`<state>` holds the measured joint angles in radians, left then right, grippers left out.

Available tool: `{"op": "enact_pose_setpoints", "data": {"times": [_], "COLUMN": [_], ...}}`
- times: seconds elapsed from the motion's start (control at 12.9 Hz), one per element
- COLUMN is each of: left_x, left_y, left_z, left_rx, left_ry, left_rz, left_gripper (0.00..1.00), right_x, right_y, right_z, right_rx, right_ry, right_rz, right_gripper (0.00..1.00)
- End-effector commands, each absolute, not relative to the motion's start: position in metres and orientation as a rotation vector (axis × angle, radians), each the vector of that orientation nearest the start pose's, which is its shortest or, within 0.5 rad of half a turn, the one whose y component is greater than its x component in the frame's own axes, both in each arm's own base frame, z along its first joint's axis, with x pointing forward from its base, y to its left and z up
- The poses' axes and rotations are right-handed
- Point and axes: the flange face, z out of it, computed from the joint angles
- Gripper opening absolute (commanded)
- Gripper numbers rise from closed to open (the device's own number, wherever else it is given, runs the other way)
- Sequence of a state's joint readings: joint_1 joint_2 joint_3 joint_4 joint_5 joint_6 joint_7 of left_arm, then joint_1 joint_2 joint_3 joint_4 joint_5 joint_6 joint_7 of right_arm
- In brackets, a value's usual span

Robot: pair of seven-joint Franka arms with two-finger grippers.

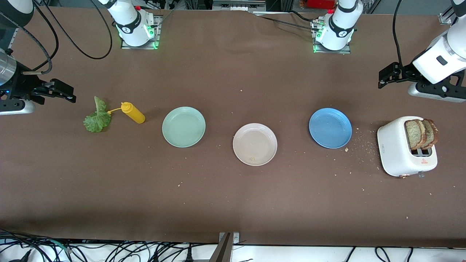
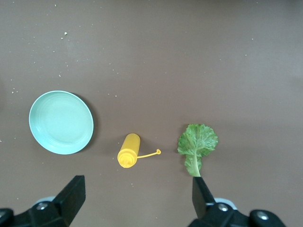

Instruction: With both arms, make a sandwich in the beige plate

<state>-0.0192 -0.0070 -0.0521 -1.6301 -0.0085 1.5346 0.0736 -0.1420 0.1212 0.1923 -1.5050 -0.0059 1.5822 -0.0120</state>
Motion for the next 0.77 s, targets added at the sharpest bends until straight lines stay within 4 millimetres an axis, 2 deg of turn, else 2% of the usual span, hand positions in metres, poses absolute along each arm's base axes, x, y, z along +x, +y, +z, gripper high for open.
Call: {"op": "enact_pose_setpoints", "data": {"times": [0.0,0.7], "left_x": [0.5404,0.5440], "left_y": [-0.0378,-0.0384], "left_z": [0.6040,0.6048], "left_rx": [-3.123,-3.128], "left_ry": [0.238,0.238], "left_rz": [0.127,0.087], "left_gripper": [1.00,1.00], "right_x": [0.5895,0.5896], "right_y": [0.0215,0.0206], "right_z": [0.5920,0.5920], "right_rx": [-3.112,-3.112], "right_ry": [-0.094,-0.094], "right_rz": [0.073,0.073], "right_gripper": [1.00,1.00]}}
